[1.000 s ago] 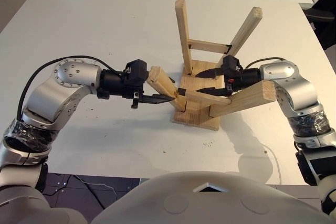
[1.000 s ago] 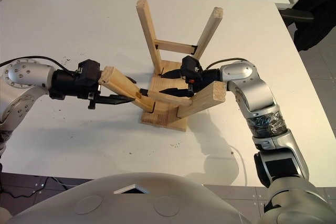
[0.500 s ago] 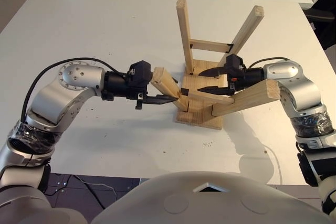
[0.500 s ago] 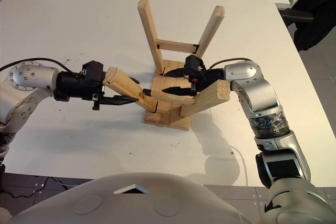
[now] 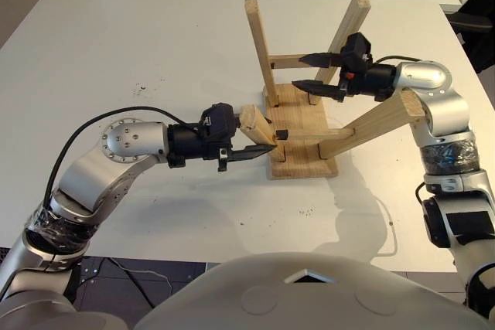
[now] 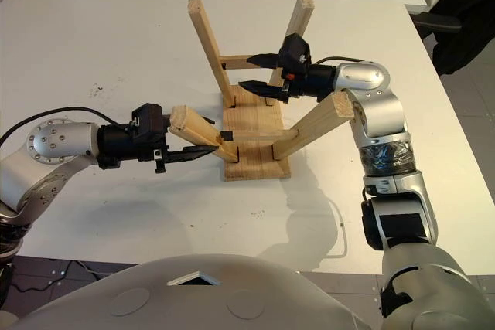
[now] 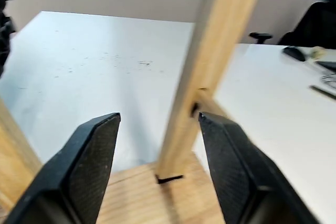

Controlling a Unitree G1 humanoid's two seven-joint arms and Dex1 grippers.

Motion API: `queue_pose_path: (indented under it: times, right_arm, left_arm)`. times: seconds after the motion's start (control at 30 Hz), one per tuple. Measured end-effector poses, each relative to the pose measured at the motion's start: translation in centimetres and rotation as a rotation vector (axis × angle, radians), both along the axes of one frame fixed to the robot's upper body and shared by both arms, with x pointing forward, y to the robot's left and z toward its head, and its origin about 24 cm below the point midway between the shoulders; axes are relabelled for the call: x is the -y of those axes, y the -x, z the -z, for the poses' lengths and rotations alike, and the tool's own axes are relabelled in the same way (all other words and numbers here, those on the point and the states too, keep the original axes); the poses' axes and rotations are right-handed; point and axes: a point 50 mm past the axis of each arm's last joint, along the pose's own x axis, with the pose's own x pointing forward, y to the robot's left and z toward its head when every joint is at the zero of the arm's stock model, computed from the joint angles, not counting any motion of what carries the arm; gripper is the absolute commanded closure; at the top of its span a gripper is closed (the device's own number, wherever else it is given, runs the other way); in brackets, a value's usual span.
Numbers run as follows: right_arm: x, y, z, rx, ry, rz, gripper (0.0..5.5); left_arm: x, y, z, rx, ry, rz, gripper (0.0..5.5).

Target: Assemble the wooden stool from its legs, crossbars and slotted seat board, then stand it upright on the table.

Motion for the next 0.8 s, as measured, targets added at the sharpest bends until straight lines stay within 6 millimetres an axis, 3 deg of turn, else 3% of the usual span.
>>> queue_pose_path:
  times: [0.2, 0.3, 0.43, 0.6, 0.7, 0.8]
  right_arm:
    - [2.2, -1.8, -3.5, 0.139, -0.156, 0.225, 2.73]
    - [3.3, -2.1, -4.8, 0.177, -0.243, 0.326, 2.73]
    - [4.1, -1.7, -8.1, 0.270, -0.328, 0.396, 2.73]
    - [2.0, 2.1, -13.5, 0.383, -0.344, 0.213, 2.73]
    - [-0.8, 5.0, -15.4, 0.484, -0.151, 0.056, 2.73]
    - [-3.8, 7.3, -15.8, 0.603, 0.062, -0.092, 2.73]
  left_arm:
    - [0.1, 0.0, 0.0, -0.003, -0.001, -0.014, 3.42]
    - [0.0, -0.1, -0.1, -0.004, -0.003, -0.019, 3.42]
    - [0.0, -0.2, -0.1, -0.007, -0.008, -0.020, 3.42]
    - [0.2, -0.3, -0.3, -0.012, -0.009, -0.029, 3.42]
    - [0.2, -0.3, -0.3, -0.016, -0.014, -0.042, 3.42]
    - [0.2, -0.5, -0.4, -0.021, -0.023, -0.058, 3.42]
